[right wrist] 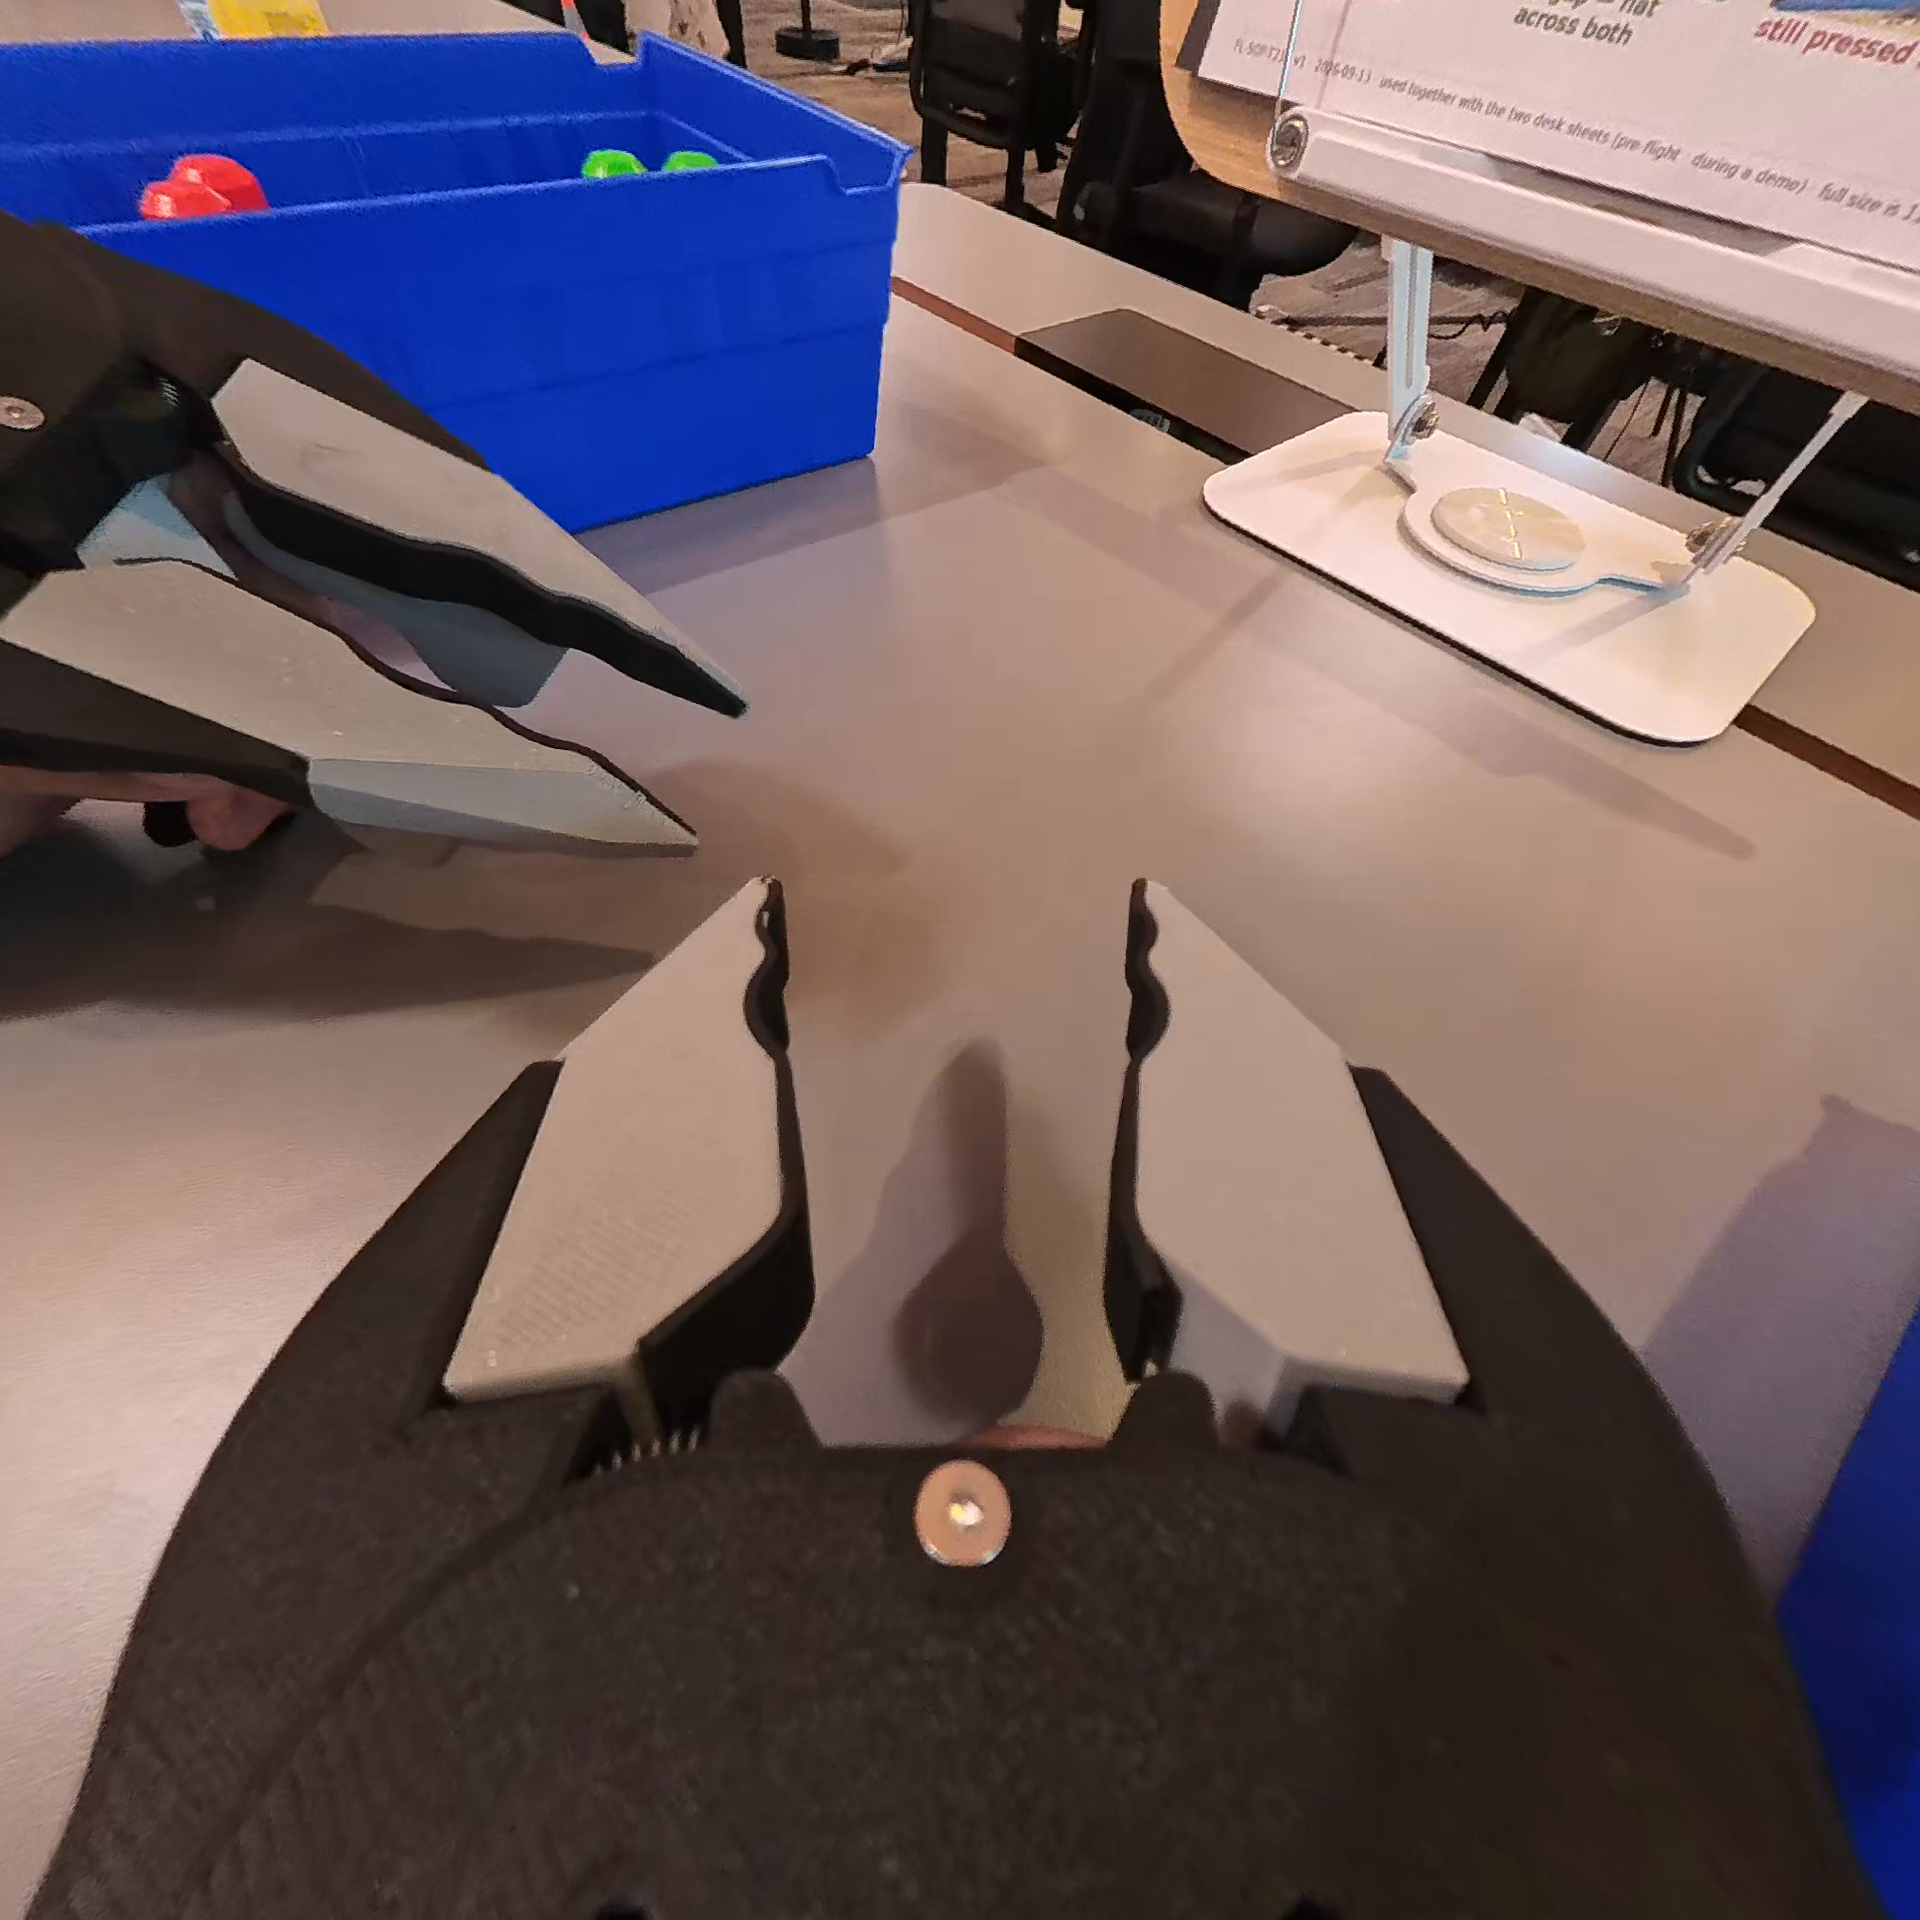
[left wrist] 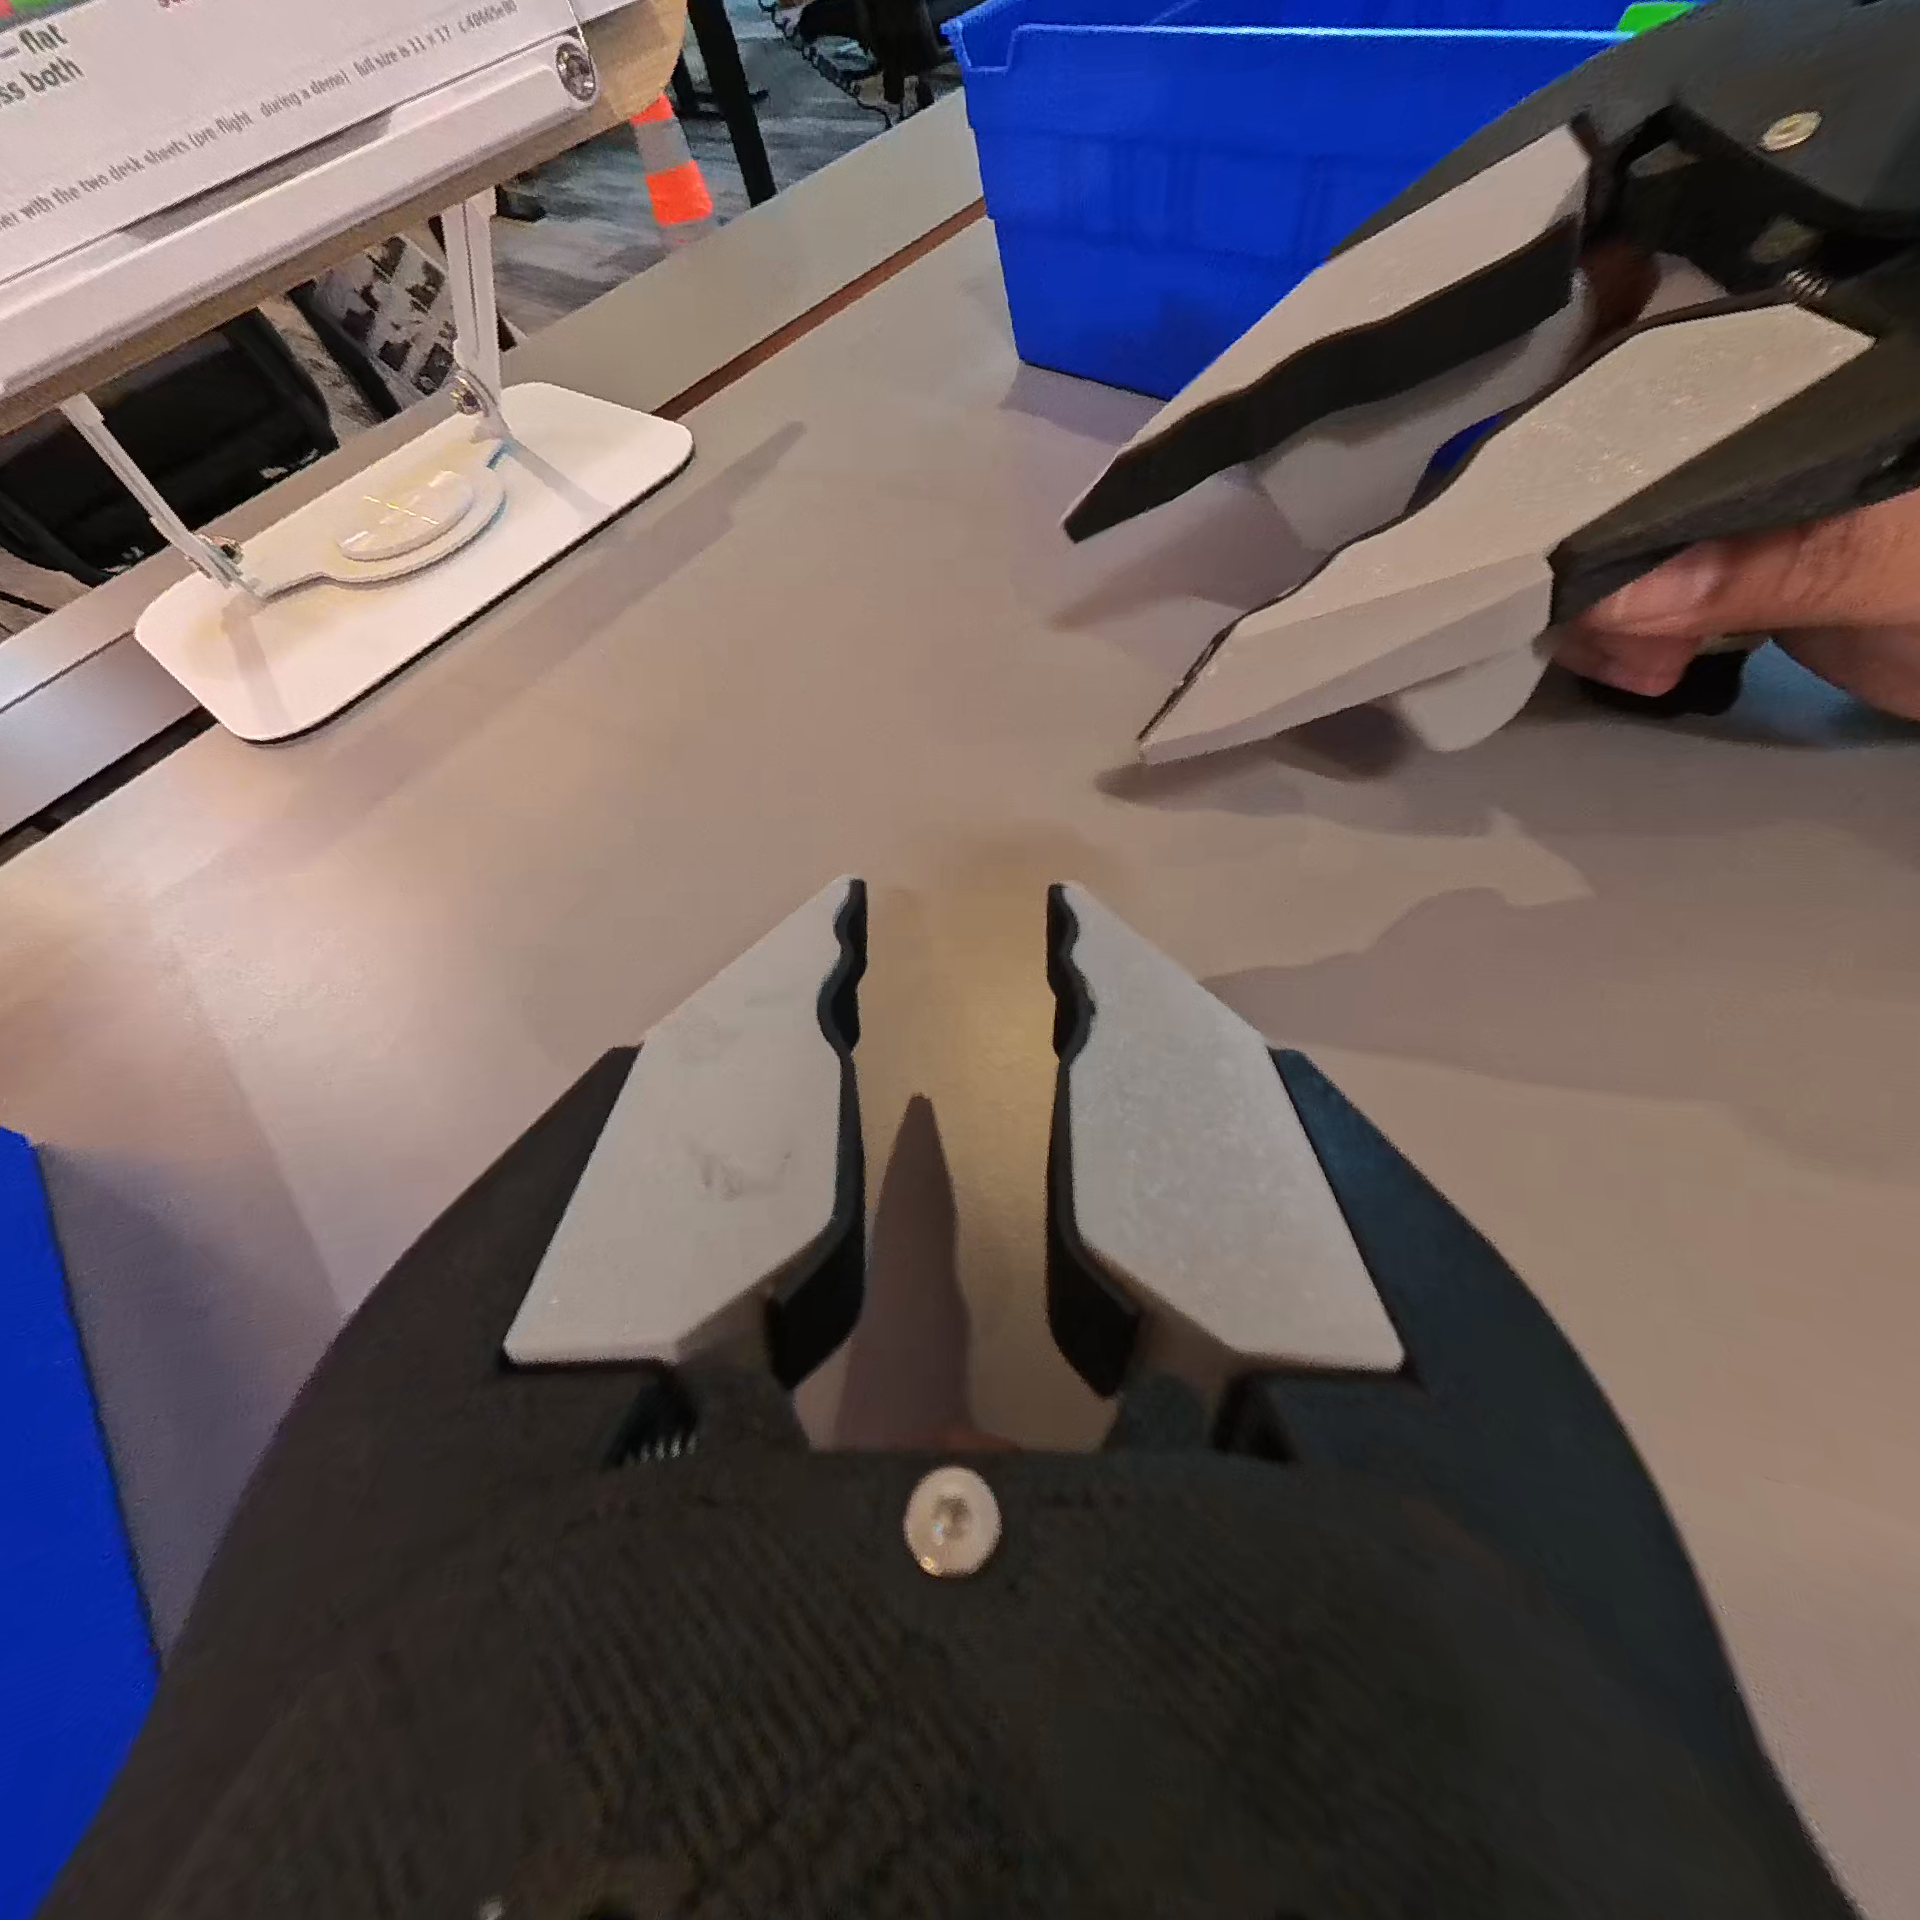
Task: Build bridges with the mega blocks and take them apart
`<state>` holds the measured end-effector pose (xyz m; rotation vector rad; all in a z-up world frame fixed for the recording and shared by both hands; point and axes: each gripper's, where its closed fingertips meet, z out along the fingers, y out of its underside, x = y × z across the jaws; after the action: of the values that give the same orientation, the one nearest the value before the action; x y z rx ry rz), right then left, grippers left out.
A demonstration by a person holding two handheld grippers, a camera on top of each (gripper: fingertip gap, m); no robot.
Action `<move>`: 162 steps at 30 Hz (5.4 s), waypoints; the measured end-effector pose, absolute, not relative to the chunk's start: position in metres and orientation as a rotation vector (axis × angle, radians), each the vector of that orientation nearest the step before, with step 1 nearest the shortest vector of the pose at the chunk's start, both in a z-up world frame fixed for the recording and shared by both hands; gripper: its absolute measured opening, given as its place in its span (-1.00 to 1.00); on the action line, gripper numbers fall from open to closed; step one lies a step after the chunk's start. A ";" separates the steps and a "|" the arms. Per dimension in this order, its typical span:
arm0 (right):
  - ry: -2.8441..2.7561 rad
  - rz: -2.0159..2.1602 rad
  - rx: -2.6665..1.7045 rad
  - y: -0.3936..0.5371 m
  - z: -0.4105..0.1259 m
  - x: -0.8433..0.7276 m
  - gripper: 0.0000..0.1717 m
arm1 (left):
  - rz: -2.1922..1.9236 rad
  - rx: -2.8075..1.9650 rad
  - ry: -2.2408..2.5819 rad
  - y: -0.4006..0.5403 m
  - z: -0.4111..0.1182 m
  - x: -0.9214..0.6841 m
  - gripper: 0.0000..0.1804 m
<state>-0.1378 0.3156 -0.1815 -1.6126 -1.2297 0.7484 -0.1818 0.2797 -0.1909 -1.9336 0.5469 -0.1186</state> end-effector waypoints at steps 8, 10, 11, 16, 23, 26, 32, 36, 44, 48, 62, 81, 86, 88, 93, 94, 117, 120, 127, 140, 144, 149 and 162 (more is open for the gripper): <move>-1.121 0.565 -1.596 0.340 -0.172 -0.126 -0.10 | 0.000 -1.909 0.546 0.284 -0.188 -0.188 -0.60; -1.120 0.571 -1.592 0.339 -0.172 -0.127 -0.11 | 0.001 -1.907 0.547 0.284 -0.187 -0.188 -0.59; -1.121 0.583 -1.596 0.338 -0.172 -0.128 -0.11 | 0.002 -1.906 0.547 0.284 -0.187 -0.188 -0.59; -1.129 0.586 -1.593 0.336 -0.172 -0.129 -0.11 | 0.006 -1.906 0.547 0.284 -0.186 -0.189 -0.59; -1.133 0.576 -1.589 0.339 -0.172 -0.128 -0.13 | 0.088 -1.936 0.221 0.278 -0.174 -0.229 -0.51; -1.122 0.596 -1.591 0.339 -0.170 -0.127 -0.14 | 0.078 -1.863 0.059 0.252 -0.139 -0.254 -0.40; -1.124 0.616 -1.563 0.334 -0.163 -0.129 -0.14 | 0.416 -1.844 -0.129 0.184 -0.062 -0.369 -0.33; -1.138 0.614 -1.555 0.331 -0.163 -0.131 -0.15 | 0.405 -2.106 -0.349 0.166 -0.105 -0.454 -0.35; -1.144 0.621 -1.559 0.330 -0.163 -0.131 -0.15 | 0.353 -2.367 -0.617 0.159 -0.177 -0.508 -0.24; -1.148 0.632 -1.555 0.328 -0.162 -0.132 -0.16 | 0.322 -2.515 -0.611 0.157 -0.213 -0.506 -0.27; -1.180 0.916 -1.523 0.302 -0.150 -0.143 -0.17 | -0.171 -1.977 -0.002 0.209 -0.083 -0.386 -0.56; -1.240 1.914 -1.144 0.211 -0.078 -0.128 -0.50 | -0.897 -1.414 0.777 0.208 -0.086 -0.118 -0.58; -1.269 1.945 -1.155 0.202 -0.081 -0.132 -0.40 | -0.901 -1.414 0.777 0.207 -0.091 -0.109 -0.58; -1.270 1.953 -1.141 0.202 -0.080 -0.131 -0.38 | -0.890 -1.395 0.768 0.206 -0.088 -0.109 -0.58; -1.263 1.929 -1.101 0.203 -0.075 -0.127 -0.48 | -0.899 -1.370 0.741 0.204 -0.084 -0.110 -0.58; -1.265 1.927 -1.099 0.203 -0.075 -0.127 -0.48 | -0.895 -1.370 0.739 0.203 -0.084 -0.109 -0.58; -1.299 1.764 -1.187 0.216 -0.086 -0.126 -0.62 | -0.843 -1.409 0.705 0.211 -0.090 -0.122 -0.59; -1.331 1.754 -1.180 0.213 -0.087 -0.125 -0.62 | -0.861 -1.434 0.745 0.207 -0.096 -0.119 -0.59; -1.350 1.713 -1.216 0.213 -0.093 -0.128 -0.63 | -0.868 -1.523 0.784 0.208 -0.113 -0.118 -0.58; -1.364 1.708 -1.231 0.214 -0.096 -0.128 -0.63 | -0.802 -1.615 0.894 0.207 -0.139 -0.109 -0.55; -1.368 1.730 -1.222 0.212 -0.095 -0.127 -0.63 | -0.831 -1.606 0.892 0.205 -0.137 -0.106 -0.54; -1.417 1.717 -1.208 0.204 -0.098 -0.128 -0.63 | -0.899 -1.624 0.916 0.199 -0.140 -0.101 -0.55; -1.489 1.661 -1.227 0.198 -0.110 -0.133 -0.63 | -0.874 -1.689 0.940 0.201 -0.152 -0.099 -0.50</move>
<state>-0.1331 0.1977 -0.1100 -1.2274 -1.4888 1.6614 -0.0987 0.2006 -0.1520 -1.6890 0.9404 -0.8739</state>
